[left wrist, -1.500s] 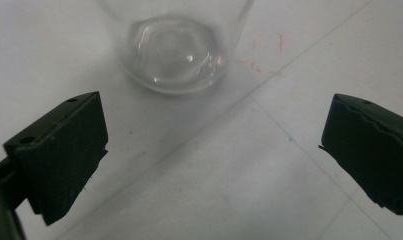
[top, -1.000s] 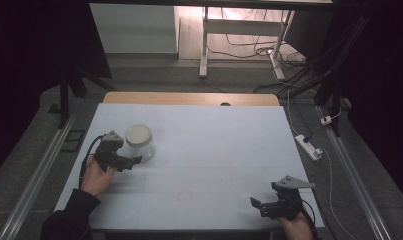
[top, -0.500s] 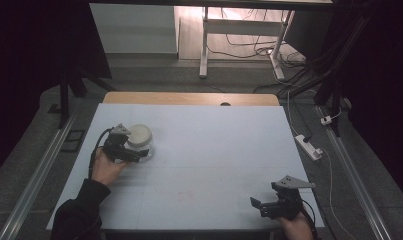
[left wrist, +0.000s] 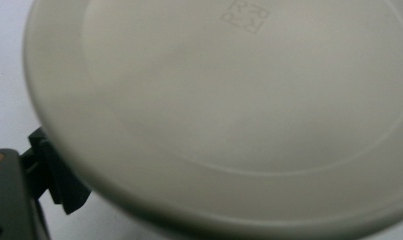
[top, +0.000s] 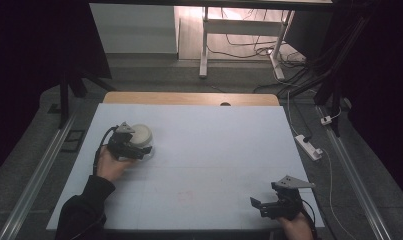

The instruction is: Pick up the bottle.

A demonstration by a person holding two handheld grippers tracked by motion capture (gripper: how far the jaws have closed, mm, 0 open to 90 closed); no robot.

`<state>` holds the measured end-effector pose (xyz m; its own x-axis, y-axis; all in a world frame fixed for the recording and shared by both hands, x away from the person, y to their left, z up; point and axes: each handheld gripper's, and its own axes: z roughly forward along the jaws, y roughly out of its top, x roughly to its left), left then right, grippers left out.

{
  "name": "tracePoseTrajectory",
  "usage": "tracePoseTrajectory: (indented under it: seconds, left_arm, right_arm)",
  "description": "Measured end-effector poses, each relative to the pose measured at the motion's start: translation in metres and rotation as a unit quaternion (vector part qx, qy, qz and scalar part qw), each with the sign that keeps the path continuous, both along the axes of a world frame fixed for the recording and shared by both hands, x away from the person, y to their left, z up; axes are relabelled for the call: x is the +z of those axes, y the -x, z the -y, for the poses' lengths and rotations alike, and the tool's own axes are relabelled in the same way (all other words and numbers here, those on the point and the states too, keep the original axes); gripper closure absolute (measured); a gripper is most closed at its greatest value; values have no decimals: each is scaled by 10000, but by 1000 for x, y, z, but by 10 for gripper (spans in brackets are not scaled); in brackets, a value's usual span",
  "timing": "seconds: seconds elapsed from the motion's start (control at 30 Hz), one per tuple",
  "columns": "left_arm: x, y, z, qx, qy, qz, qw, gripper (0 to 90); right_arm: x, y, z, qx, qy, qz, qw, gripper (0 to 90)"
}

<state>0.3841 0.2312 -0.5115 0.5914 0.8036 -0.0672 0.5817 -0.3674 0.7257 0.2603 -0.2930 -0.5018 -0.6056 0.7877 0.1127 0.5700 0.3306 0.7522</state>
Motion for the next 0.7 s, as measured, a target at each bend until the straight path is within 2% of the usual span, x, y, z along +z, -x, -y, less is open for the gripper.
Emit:
tracePoseTrajectory:
  seconds: [0.23,0.7]
  left_arm:
    - [-1,1,0,7,13,61,10000,70]
    - [0,2,2,64,-50,48,10000,74]
  right_arm:
    - [0,0,0,-7,0,-5,10000,0]
    - [0,0,0,-1,5,11,10000,0]
